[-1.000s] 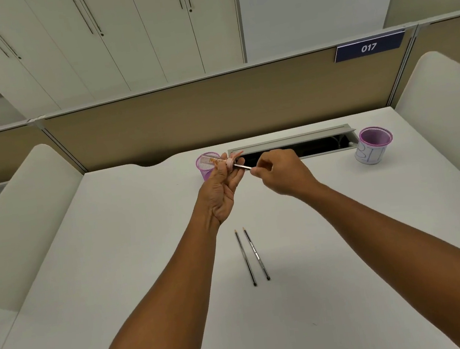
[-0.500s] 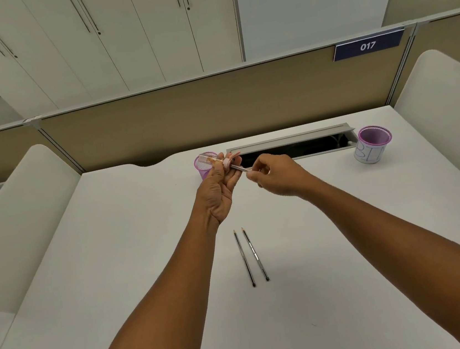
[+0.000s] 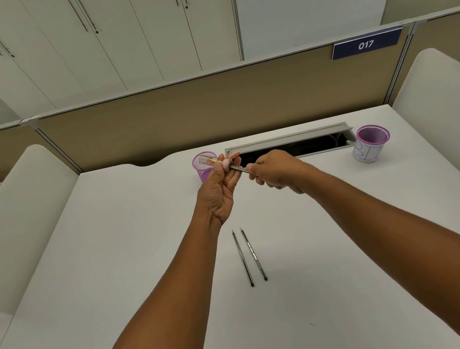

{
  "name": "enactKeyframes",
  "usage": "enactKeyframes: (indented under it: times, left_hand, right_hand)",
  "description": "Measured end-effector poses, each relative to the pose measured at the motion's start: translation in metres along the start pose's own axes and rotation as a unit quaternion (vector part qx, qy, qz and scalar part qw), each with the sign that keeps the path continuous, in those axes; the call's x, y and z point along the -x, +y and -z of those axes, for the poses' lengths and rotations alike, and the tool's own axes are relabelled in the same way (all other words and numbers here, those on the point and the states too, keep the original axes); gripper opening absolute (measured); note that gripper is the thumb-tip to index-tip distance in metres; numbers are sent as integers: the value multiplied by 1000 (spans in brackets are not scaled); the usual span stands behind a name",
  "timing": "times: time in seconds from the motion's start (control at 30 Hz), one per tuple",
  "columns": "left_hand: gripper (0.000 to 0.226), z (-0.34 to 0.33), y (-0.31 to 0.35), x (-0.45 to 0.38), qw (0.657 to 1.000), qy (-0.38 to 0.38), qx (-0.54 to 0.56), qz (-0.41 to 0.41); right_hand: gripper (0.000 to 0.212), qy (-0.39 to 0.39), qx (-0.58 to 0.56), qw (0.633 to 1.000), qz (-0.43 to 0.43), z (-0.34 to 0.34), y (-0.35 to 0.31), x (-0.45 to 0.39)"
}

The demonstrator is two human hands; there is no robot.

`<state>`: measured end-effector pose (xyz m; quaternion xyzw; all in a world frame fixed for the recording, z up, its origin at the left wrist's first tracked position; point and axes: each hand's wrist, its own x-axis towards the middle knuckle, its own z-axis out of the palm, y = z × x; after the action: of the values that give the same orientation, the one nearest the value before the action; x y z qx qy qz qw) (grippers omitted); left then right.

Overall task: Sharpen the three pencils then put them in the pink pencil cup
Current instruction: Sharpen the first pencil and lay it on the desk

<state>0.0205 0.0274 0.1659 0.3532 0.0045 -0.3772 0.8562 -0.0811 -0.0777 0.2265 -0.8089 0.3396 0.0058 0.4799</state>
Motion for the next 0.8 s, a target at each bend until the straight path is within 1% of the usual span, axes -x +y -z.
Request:
enactKeyframes:
  times: [0.07, 0.13, 0.2, 0.23, 0.27, 0.3, 0.33, 0.37, 0.4, 0.43, 0.47, 0.5, 0.53, 0.6, 0.67, 0.73, 0.8]
  left_hand:
    - [26, -1, 3, -2, 1000, 8, 0, -9]
    - [29, -1, 4, -2, 1000, 12, -2, -16]
    - [29, -1, 3, -2, 1000, 15, -1, -15]
    - [30, -2, 2, -1, 1000, 16, 0, -13]
    - [31, -2, 0, -1, 1000, 15, 1, -12]
    - [32, -2, 0, -1, 1000, 12, -2, -10]
    - [32, -1, 0, 0, 1000, 9, -9, -7]
    - [29, -1, 1, 1, 1000, 2, -18, -3]
    - [25, -1, 1, 3, 1000, -8, -26, -1]
    - [21, -2, 0, 5, 999, -15, -31, 0]
    - [18, -2, 0, 6, 999, -15, -33, -1]
    - [18, -2, 1, 6, 999, -11, -30, -3]
    - [20, -2, 2, 5, 1000, -6, -25, -5]
    - [24, -1, 3, 3, 1000, 4, -24, -11]
    - [22, -1, 5, 1, 999, 7, -28, -14]
    - [25, 0, 6, 1, 1000, 8, -25, -13]
    - [29, -2, 4, 3, 1000, 10, -16, -9]
  right_hand:
    - [36, 71, 130, 987, 67, -5, 4, 1]
    - [28, 154, 236, 952, 122, -12, 13, -1]
    - [27, 220, 284, 917, 176, -21, 21, 0]
    - [28, 238, 289, 907, 191, -24, 23, 1]
    - [29, 240, 286, 908, 188, -27, 23, 0]
    - [29, 223, 269, 923, 160, -27, 21, 0]
    - [30, 174, 225, 953, 107, -23, 16, -1]
    - [32, 99, 128, 986, 35, -16, 9, -2]
    - [35, 19, -1, 999, -43, -7, 4, -3]
    - [36, -43, -101, 988, -105, 3, 1, -3]
    - [36, -79, -136, 979, -127, 7, 0, -2]
    - [36, -90, -123, 981, -118, 8, 0, -2]
    - [35, -84, -96, 987, -99, 7, -2, 0]
    - [30, -48, -34, 997, -42, 0, -2, 2]
    - [25, 13, 49, 998, 35, -7, 3, 2]
    - [22, 97, 156, 977, 108, -13, 11, 0]
    - [19, 181, 245, 938, 166, -18, 17, 1]
